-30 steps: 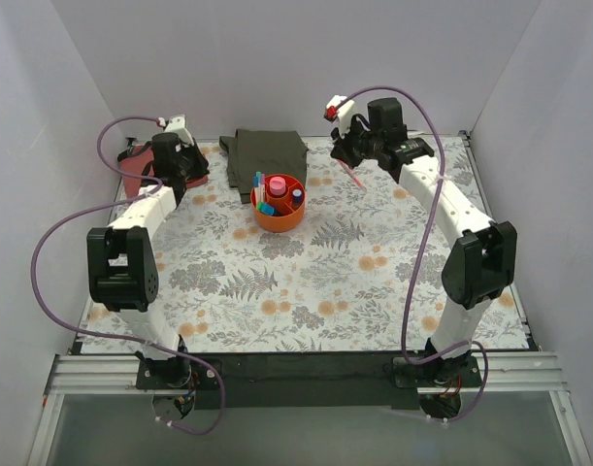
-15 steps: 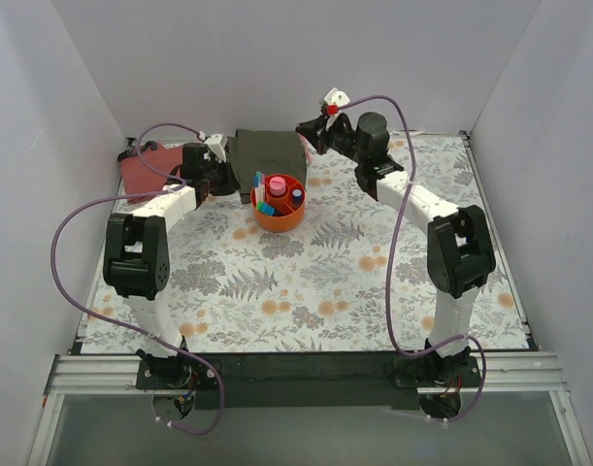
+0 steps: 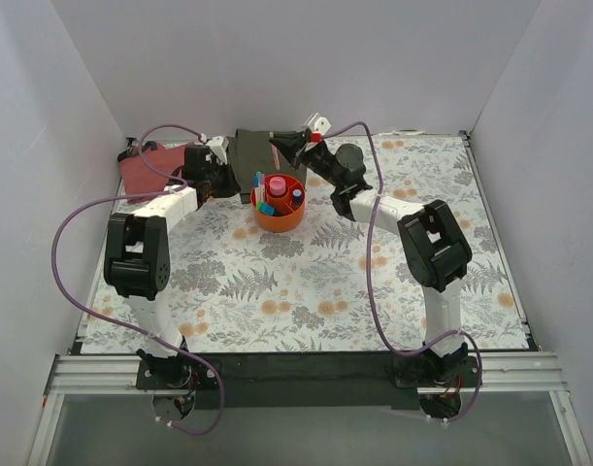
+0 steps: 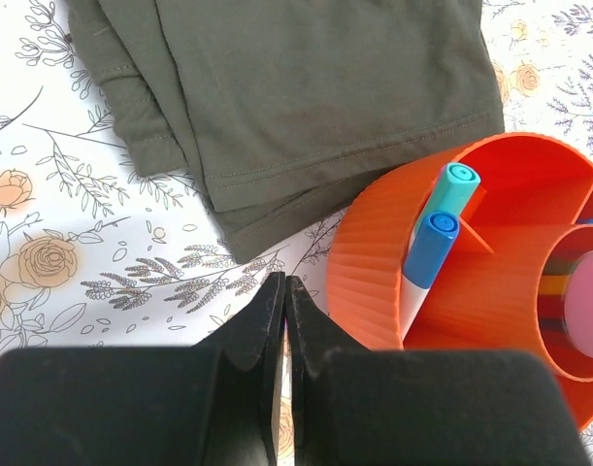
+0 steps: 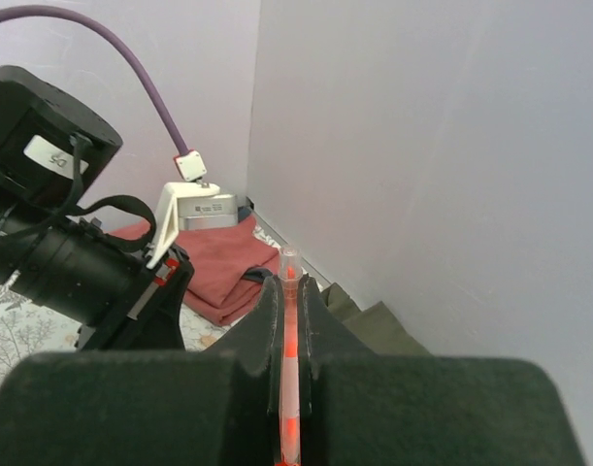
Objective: Sort the stationery into containers
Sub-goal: Place the pen in the storage box.
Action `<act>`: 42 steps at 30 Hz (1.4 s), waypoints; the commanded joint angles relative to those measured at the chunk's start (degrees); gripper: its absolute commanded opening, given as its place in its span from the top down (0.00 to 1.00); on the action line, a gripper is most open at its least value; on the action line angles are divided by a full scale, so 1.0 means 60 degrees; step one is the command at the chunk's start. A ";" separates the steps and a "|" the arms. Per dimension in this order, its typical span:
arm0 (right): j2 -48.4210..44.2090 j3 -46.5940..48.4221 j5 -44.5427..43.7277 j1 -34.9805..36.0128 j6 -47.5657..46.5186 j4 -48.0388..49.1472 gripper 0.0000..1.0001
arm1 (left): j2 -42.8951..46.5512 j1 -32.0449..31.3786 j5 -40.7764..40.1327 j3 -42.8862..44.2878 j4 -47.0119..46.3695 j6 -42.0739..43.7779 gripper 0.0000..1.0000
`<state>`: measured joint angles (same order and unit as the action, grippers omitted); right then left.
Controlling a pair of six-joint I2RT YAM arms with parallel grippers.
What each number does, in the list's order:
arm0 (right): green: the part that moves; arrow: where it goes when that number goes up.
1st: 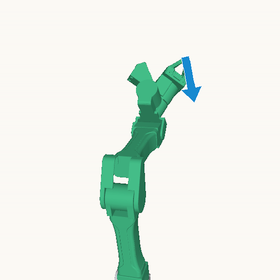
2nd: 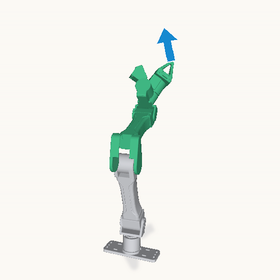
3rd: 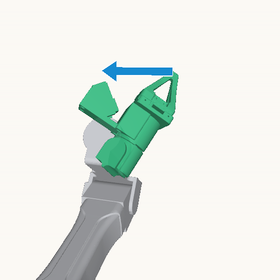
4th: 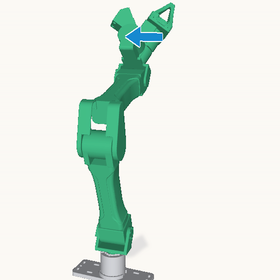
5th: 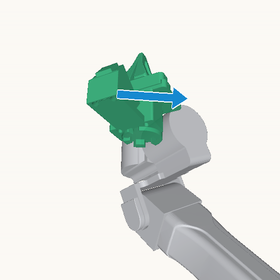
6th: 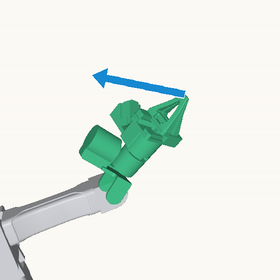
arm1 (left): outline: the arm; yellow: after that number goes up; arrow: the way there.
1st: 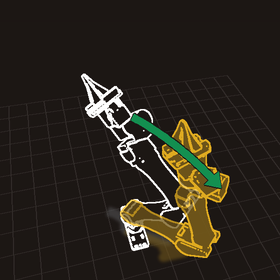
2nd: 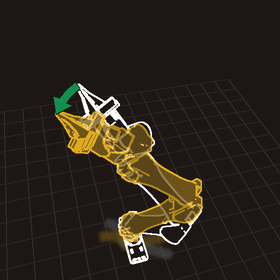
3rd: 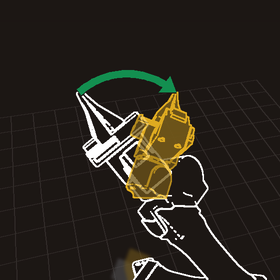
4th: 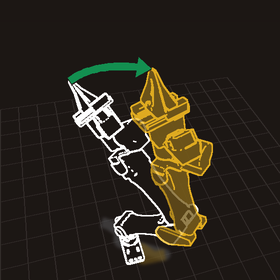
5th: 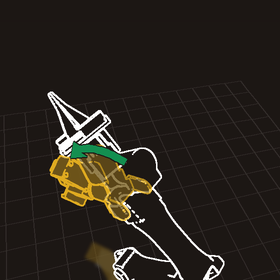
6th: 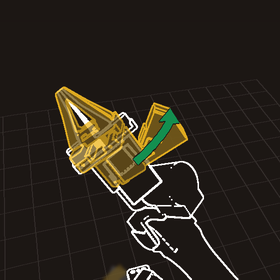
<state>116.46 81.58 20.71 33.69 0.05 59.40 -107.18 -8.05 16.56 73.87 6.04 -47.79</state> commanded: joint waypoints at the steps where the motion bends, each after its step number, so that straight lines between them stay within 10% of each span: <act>1: 0.0174 0.0319 -0.0360 -0.0107 0.0035 0.1087 0.99 | 0.0167 0.0024 -0.0064 0.0111 0.0033 -0.0062 1.00; 20: 0.0481 -0.0472 -0.0141 -0.0298 0.0035 -0.0201 0.99 | -0.0330 0.0024 -0.0093 0.0433 -0.0128 -0.0136 1.00; 26: 0.0672 -0.0150 -0.0214 -0.0371 0.0035 -0.0861 0.60 | -0.0302 0.0024 -0.0123 0.0433 -0.0114 0.0011 0.98; 33: 0.0336 0.0289 -0.0404 -0.0546 0.0020 -0.1417 0.45 | -0.0185 0.0024 -0.0210 0.0638 -0.0099 0.0304 0.45; 42: -0.0851 0.1621 -0.1720 -0.2169 -0.0113 -0.5016 0.22 | 0.0518 0.0214 -0.2641 0.1254 -0.0392 0.0948 0.26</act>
<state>116.88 85.38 16.40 27.16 -0.40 39.40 -109.21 -7.94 8.36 79.42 4.99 -45.21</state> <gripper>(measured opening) 0.690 0.733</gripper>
